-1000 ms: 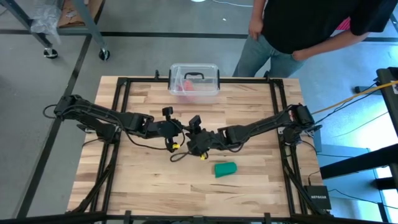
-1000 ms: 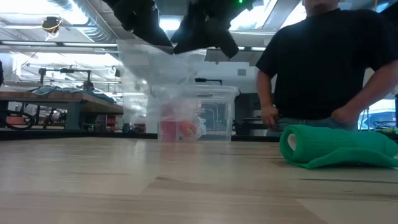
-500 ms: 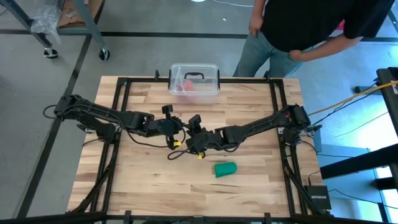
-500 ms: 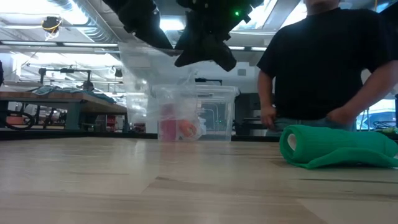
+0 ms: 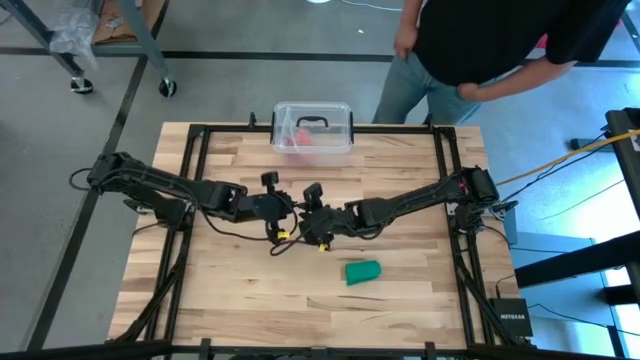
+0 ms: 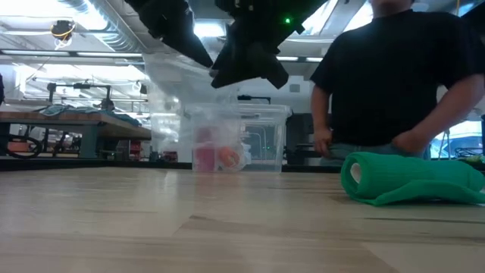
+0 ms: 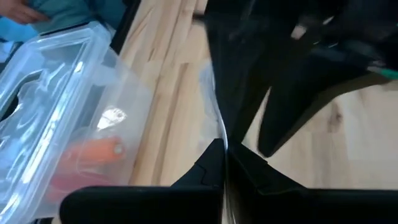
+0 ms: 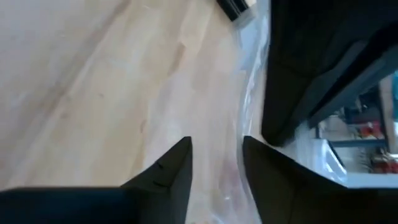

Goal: Roll bandage
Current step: Open the transparent zip bag

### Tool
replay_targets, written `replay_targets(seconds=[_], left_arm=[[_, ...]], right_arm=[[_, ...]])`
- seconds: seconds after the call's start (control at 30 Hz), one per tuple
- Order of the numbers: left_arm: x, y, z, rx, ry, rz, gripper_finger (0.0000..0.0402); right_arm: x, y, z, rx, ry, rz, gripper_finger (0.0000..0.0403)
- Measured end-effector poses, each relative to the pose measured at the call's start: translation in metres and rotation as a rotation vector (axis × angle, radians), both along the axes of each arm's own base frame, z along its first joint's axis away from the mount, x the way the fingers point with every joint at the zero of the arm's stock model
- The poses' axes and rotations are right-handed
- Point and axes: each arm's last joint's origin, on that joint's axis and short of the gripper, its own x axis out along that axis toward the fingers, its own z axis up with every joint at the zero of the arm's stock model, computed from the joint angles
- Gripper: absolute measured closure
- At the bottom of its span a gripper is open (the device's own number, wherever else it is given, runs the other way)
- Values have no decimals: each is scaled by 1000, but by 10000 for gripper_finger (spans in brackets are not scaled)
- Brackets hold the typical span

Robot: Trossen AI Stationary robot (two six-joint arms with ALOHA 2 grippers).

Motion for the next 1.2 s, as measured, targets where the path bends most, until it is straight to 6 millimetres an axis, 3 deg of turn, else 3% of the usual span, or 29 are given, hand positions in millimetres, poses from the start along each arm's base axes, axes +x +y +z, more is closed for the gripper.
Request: replay_targets(seconds=[0.27, 0.63, 0.87, 0.97, 1.2], left_arm=[[0, 5, 0, 26, -9, 59, 400], [-2, 8, -1, 110, -6, 161, 400], [2, 7, -18, 135, 16, 123, 400], [8, 4, -25, 89, 52, 22, 400], [33, 3, -42, 79, -9, 3, 400]], right_arm=[[-4, 4, -6, 109, 67, 64, 392], [-6, 5, -15, 227, 106, 68, 396], [-11, -1, -32, 272, 107, 35, 398], [-14, -4, -40, 281, 120, 27, 399], [-15, -14, -48, 318, 93, -2, 399]])
